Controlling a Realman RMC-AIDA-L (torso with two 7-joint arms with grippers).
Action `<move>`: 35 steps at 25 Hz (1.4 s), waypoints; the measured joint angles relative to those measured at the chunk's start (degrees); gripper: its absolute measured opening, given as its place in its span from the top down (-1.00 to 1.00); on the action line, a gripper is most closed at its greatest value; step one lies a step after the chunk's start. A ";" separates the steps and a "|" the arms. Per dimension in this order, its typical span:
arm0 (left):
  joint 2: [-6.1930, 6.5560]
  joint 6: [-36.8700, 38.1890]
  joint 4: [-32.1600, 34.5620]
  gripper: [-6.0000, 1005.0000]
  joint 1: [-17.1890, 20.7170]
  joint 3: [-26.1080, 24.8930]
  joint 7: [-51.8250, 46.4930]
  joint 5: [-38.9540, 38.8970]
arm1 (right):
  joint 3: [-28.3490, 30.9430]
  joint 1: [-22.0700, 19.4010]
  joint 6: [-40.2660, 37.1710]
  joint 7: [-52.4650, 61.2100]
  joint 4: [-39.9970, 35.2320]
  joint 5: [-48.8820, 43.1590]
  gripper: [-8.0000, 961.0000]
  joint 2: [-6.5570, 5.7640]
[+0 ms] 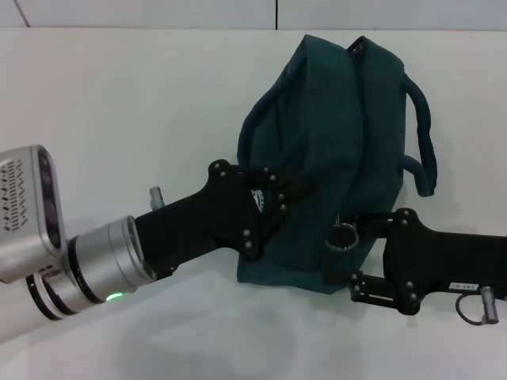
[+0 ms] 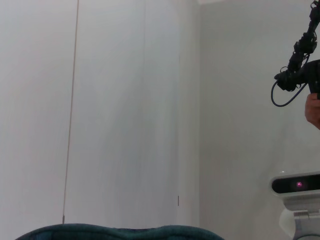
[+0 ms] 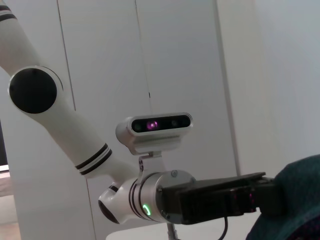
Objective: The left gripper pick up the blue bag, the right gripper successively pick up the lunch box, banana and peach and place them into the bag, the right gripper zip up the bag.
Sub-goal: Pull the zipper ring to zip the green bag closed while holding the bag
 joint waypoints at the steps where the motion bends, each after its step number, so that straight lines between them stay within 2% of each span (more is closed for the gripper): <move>1: 0.00 0.00 0.00 0.89 0.06 0.02 0.00 0.00 | 0.01 -0.07 -0.10 -0.01 -0.02 -0.01 -0.04 0.00; 17: 0.00 0.00 0.00 0.89 0.44 0.14 0.00 0.29 | 0.11 -1.09 -2.50 2.25 -0.08 0.06 -0.02 -1.05; 29: 0.00 0.06 0.00 0.89 0.81 0.13 0.00 0.26 | 0.15 -1.10 -1.93 1.56 0.23 -0.23 0.44 -0.96; 35: 0.00 0.06 0.00 0.89 0.89 0.13 0.00 0.06 | 0.15 -1.28 -2.07 -2.84 0.19 -0.37 0.64 -0.84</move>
